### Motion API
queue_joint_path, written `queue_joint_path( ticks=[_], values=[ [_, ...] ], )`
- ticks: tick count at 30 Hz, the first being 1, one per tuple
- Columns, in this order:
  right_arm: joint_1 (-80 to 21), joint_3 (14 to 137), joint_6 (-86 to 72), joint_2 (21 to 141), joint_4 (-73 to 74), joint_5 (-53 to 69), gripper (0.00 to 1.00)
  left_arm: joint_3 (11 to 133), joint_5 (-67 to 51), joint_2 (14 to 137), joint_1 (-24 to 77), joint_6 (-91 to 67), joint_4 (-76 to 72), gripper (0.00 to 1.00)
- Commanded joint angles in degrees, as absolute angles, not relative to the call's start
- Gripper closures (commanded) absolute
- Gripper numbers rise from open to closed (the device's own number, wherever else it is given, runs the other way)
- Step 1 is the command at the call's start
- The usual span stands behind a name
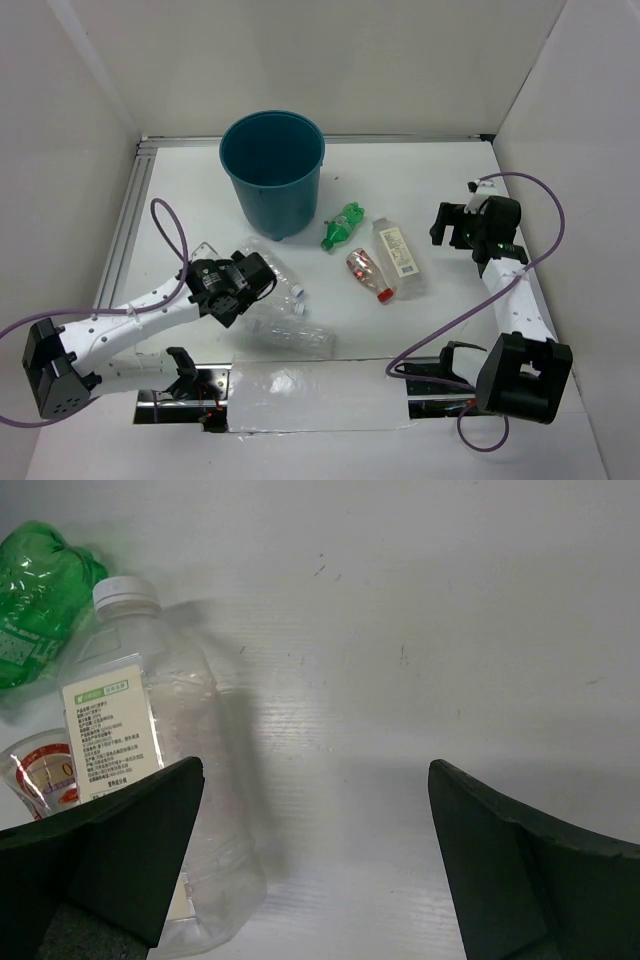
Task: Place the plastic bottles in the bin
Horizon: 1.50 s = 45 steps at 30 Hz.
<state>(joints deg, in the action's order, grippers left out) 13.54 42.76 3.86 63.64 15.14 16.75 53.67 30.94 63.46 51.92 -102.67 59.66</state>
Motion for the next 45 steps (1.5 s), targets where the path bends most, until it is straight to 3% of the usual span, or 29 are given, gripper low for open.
queue_joint_path(
  ticks=[1,13,24,25,27,30,34,35,38,39,43,45],
  values=[
    [13.89,44.03,3.68,64.33,15.29,17.48,0.00,50.72,30.94,63.63,52.21,-109.68,61.01,0.00],
    [14.41,42.80,10.90,64.95,16.52,29.17,0.00,40.97,28.75,58.97,36.93,-99.24,47.38,0.04],
    [14.41,42.19,11.51,64.95,16.52,30.76,0.02,38.23,23.65,73.62,29.53,-91.85,33.76,0.04],
    [14.41,42.19,11.51,65.47,17.13,30.76,0.02,38.23,22.77,74.96,28.57,-91.06,31.84,0.07],
    [14.41,42.19,12.83,65.48,17.75,30.76,0.02,38.76,21.28,76.98,28.56,-90.53,31.82,0.35],
    [14.41,42.71,13.97,65.48,18.28,30.76,0.09,39.64,22.05,76.13,29.88,-89.30,34.10,0.64],
    [14.41,42.71,14.50,65.48,19.51,32.07,0.30,42.88,27.22,66.47,35.32,-80.96,37.15,0.89],
    [14.41,43.32,14.50,66.00,20.12,32.69,0.38,45.59,28.03,64.18,36.55,-76.16,37.70,0.93],
    [14.41,45.95,15.11,67.49,22.40,37.25,0.36,50.35,29.44,55.57,41.04,-65.71,36.14,0.98],
    [14.41,46.84,15.64,68.89,24.33,39.96,0.27,52.97,30.05,52.76,42.52,-63.48,34.73,1.00],
    [14.41,50.53,16.26,73.63,27.50,43.94,0.06,60.36,27.87,52.47,42.54,-51.87,23.14,1.00],
    [14.41,52.20,16.26,75.58,27.51,44.47,0.03,66.40,28.38,56.58,42.54,-47.74,17.26,1.00]
  ],
)
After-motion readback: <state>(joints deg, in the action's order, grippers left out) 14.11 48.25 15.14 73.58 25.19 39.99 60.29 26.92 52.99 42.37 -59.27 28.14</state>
